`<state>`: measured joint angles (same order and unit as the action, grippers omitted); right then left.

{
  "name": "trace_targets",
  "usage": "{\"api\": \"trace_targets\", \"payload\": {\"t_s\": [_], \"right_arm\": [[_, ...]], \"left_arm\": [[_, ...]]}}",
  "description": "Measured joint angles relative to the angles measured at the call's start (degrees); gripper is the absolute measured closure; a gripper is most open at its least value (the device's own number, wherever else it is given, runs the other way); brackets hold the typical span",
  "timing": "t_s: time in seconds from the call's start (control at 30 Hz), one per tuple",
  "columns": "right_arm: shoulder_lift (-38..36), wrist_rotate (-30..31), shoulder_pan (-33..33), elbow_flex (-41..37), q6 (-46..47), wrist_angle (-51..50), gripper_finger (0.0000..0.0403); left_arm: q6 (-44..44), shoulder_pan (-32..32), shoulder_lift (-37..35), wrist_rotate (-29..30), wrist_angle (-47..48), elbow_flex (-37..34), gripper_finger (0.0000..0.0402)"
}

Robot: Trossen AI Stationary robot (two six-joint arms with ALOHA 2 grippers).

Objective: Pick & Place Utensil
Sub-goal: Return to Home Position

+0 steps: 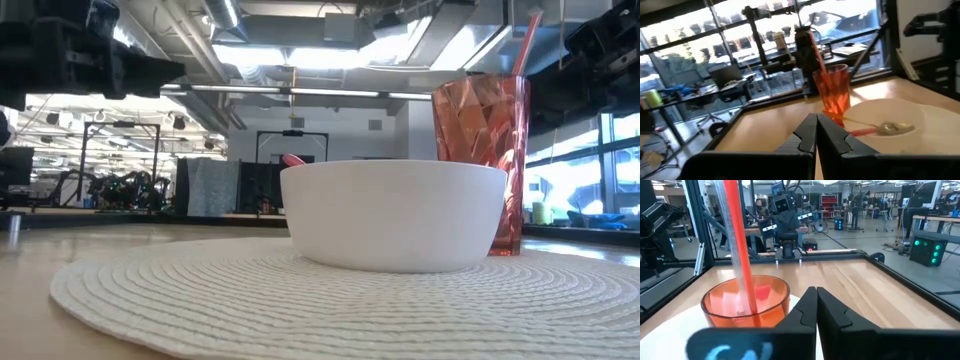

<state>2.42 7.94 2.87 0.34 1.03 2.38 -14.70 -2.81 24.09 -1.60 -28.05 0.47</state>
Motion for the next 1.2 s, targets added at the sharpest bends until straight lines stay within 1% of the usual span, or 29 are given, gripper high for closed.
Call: {"api": "trace_targets", "payload": {"t_s": [0.1, 0.27, 0.4, 0.47, 0.53, 0.6, 0.67, 0.8, 0.87, 0.9, 1.0, 1.07, 1.2], "right_arm": [[0.0, 0.0, 0.0, 0.0, 0.01, -0.07, 0.0401], [0.0, -1.63, 0.0, 0.0, 0.04, 0.44, 0.0402], [0.0, -2.05, 0.0, 0.0, 0.78, 0.76, 0.0401], [0.0, -2.01, 0.0, 0.0, 1.37, 0.76, 0.04], [0.0, -2.03, 0.0, 0.0, 1.33, 0.76, 0.04], [0.0, -2.03, 0.0, 0.0, 1.32, 0.76, 0.0399], [0.0, -2.02, 0.0, 0.0, 1.35, 0.75, 0.0399], [0.0, -2.05, 0.0, 0.0, 1.37, 0.76, 0.0399], [0.01, -2.08, 0.0, 0.0, 1.43, 0.86, 0.0398], [0.02, -2.12, 0.0, 0.0, 1.41, 1.08, 0.0398], [0.0, -2.16, 0.0, 0.04, 1.54, 2.57, 0.0398], [0.02, -3.01, 0.0, 0.04, 1.81, 3.29, 0.0398], [-0.17, -3.65, 0.0, 0.04, 2.37, 3.09, 0.0398]], "left_arm": [[0.46, -1.06, -0.06, -0.12, 0.53, 0.02, 0.0399], [-0.01, -3.5, -0.06, -6.29, -2.55, 0.02, 0.0399], [0.43, -5.03, -2.17, -7.59, -2.43, 2.34, 0.04], [0.05, -5.05, -4.38, -7.63, 0.51, 4.78, 0.0399], [-1.58, -4.85, -7.34, -7.61, 7.01, 7.41, 0.0399], [-2.48, -4.36, -10.96, -7.22, 12.74, 9.51, 0.04], [-2.28, -3.65, -15.27, -7.07, 15.52, 10.2, 0.04], [-0.78, -1.12, -23.75, -7.98, 20.25, 9.79, 0.04], [0.09, 0.04, -24.08, -8.0, 18.86, 7.84, 0.04], [0.34, 0.54, -24.05, -8.01, 19.59, 7.07, 0.04], [-1.48, 1.8, -22.17, -7.14, 17.28, 5.33, 0.04], [-2.56, 2.45, -22.62, -6.12, 18.13, 3.43, 0.04], [-3.91, 2.93, -24.04, -4.29, 17.32, 2.21, 0.0399]]}}
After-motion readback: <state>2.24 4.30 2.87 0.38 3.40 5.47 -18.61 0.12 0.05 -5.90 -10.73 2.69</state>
